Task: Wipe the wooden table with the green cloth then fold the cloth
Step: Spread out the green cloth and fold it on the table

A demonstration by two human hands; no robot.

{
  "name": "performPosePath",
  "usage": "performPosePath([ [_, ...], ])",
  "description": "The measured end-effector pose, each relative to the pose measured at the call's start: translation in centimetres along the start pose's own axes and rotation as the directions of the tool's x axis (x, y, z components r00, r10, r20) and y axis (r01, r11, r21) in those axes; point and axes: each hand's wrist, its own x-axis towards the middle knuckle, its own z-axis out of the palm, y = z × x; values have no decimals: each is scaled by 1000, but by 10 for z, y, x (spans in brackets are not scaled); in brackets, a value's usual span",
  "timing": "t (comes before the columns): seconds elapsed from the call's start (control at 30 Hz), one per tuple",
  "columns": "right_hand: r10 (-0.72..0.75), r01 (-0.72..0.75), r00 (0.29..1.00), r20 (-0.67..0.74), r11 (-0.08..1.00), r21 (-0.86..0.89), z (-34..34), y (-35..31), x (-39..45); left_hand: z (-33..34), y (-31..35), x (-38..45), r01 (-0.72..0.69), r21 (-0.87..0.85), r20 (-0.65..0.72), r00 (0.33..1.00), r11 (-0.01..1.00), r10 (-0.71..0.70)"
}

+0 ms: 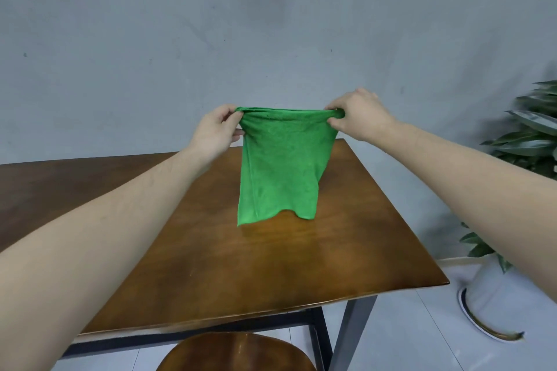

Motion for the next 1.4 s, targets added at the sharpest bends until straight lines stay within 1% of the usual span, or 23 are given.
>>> performPosePath([
  [0.1,47,-41,998,-44,993,112,2,5,-2,5,1,-10,-41,-74,17,999,996,42],
  [0.2,22,-3,996,-85,976,217,6,5,-20,5,-8,-27,-91,-102,66,993,991,98],
  [0.33,-46,68,996,-82,951,300,19,-2,-57,2,-32,-57,-111,-27,93,989,993,113],
  [0.37,-53,63,998,-39,944,324,23,-4,-67,1,-39,-66,-109,-10,102,989,994,109],
  [0.47,-107,16,978,178,895,446,34,-5,-101,-3,-55,-95,-115,92,172,980,989,98],
  [0.5,-112,-26,961,252,872,489,36,-6,-112,-6,-60,-103,-121,120,194,976,985,96],
  [0.57,-84,-137,927,366,833,536,39,-10,-136,-10,-69,-121,-100,87,225,971,991,78],
  [0.67,-90,-255,889,450,717,648,44,-17,-166,-14,-78,-145,-20,-48,293,955,999,33],
  [0.77,-60,-374,848,526,635,676,46,-25,-191,-18,-89,-164,52,-80,330,944,995,-22],
  [0.87,-42,-444,815,577,594,671,46,-38,-212,-23,-95,-182,155,-100,365,925,983,-108],
  [0.97,-51,-492,776,629,574,654,45,-51,-231,-22,-94,-193,199,-92,396,906,976,-148],
  [1.07,-41,-538,764,644,509,672,48,-58,-240,-18,-94,-193,215,-62,390,904,975,-174],
  [1.13,17,-569,767,641,478,669,48,-61,-236,-14,-98,-188,219,-28,363,911,975,-194],
  [1.2,75,-591,771,633,455,666,50,-60,-223,-8,-102,-175,235,-33,312,926,971,-213],
  [1.27,117,-582,787,606,467,666,56,-57,-206,-1,-106,-155,238,-18,242,943,971,-227],
  [1.33,171,-568,808,565,483,666,69,-52,-185,8,-111,-131,240,37,180,953,970,-242],
  [1.4,226,-571,813,537,495,655,88,-45,-165,19,-120,-108,257,89,134,954,962,-267],
])
